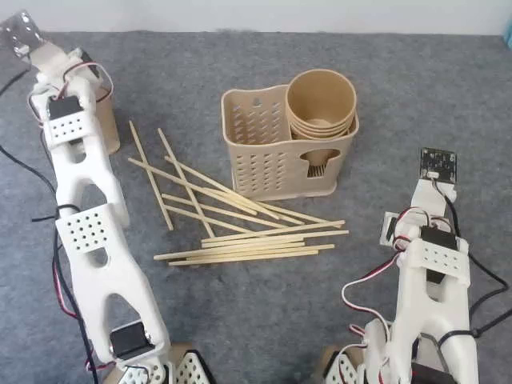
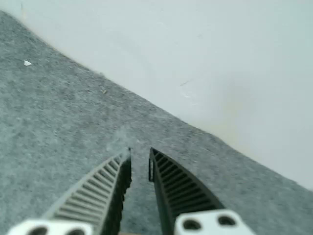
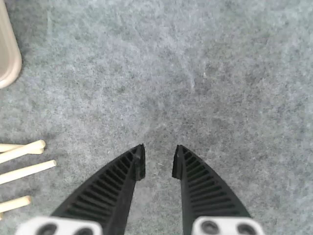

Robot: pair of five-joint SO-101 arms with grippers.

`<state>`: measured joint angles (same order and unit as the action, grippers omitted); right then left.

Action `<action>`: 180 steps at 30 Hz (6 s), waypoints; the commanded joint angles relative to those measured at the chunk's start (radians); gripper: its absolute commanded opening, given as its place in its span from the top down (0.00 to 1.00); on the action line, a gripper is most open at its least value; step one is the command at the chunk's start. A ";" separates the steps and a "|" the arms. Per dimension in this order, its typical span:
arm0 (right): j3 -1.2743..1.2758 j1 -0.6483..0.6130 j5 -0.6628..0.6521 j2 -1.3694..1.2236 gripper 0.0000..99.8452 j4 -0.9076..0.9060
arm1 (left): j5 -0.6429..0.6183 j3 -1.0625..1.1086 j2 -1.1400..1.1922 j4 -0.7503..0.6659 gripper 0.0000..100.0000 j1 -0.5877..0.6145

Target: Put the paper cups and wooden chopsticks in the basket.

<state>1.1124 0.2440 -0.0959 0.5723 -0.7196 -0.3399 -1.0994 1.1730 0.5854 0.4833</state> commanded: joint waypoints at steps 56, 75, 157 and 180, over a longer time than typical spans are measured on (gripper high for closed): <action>-0.008 -0.007 -0.054 -0.001 0.89 0.028 | 0.865 0.848 -0.922 1.172 0.94 0.138; -0.008 -0.007 -0.054 -0.001 0.89 0.030 | 1.069 1.322 -1.496 1.171 0.94 0.382; -0.006 -0.002 -0.055 -0.001 0.90 0.027 | 0.026 0.223 -1.079 0.664 0.99 -0.953; -0.006 -0.005 -0.089 -0.001 0.90 0.030 | 0.146 0.028 -0.997 1.008 0.99 -1.071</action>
<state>1.1124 0.2440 -0.1711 0.5723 -0.7073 -0.2048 -1.0257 0.2754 1.5888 -0.5554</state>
